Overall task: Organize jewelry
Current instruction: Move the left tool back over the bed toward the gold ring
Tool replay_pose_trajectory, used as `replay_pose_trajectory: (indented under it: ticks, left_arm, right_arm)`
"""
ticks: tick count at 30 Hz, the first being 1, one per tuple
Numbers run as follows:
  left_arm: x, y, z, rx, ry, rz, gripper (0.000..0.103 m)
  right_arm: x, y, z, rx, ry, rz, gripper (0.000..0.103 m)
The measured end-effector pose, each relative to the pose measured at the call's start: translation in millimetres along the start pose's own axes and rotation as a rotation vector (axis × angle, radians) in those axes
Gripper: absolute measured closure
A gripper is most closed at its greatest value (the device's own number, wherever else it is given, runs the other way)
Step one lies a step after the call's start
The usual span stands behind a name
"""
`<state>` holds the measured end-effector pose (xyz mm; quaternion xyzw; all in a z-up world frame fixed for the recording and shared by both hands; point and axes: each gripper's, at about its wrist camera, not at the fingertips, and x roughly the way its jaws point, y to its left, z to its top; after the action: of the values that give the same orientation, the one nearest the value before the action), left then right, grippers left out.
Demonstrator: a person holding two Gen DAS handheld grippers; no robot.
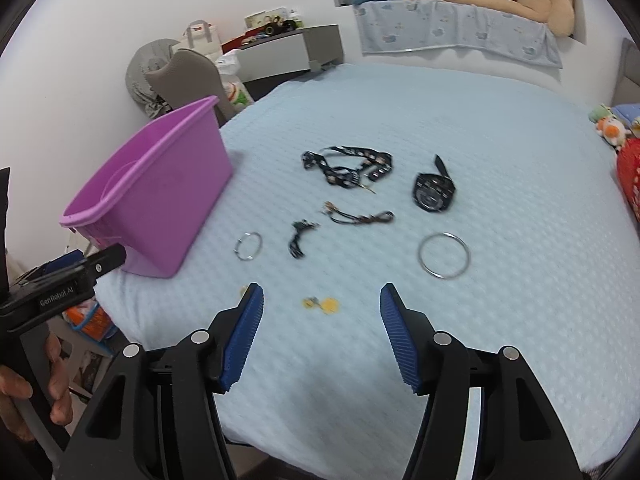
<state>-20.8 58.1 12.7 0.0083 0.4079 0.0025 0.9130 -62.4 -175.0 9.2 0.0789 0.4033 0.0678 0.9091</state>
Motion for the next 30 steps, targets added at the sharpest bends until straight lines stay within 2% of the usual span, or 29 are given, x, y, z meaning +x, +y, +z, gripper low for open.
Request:
replay_pose_trajectory:
  ticks: [6,10,13,18,22,30]
  left_arm:
    - [15.9,-15.3,-23.9,0.017,0.061,-0.063,0.01]
    - [29.0,-21.7,-37.2,0.03,0.055,-0.056,0.01]
    - [48.9,-27.1,-45.4,0.034,0.091,-0.04,0.01]
    - [76.4,-29.7,-48.3,0.031,0.129,-0.046,0.01]
    - [94.0,-32.6,-42.9,0.045,0.116,-0.018,0.01]
    - [126.0,-37.0,-37.4,0.053,0.123,-0.019,0.01]
  right_arm:
    - [8.7,-7.5,-21.8,0.019,0.009,-0.004,0.044]
    - [24.9,-6.8,-34.1,-0.003,0.029,-0.001,0.044]
    - [37.0,-9.4,-39.6,0.005,0.04,0.0,0.044]
    - [61.6,-7.0,-41.8,-0.001,0.068,0.008,0.044]
    - [81.2,-2.4,-38.9,-0.034,0.089,-0.008,0.044]
    - [112.1,-6.5,-32.7,-0.034,0.119,0.0,0.044]
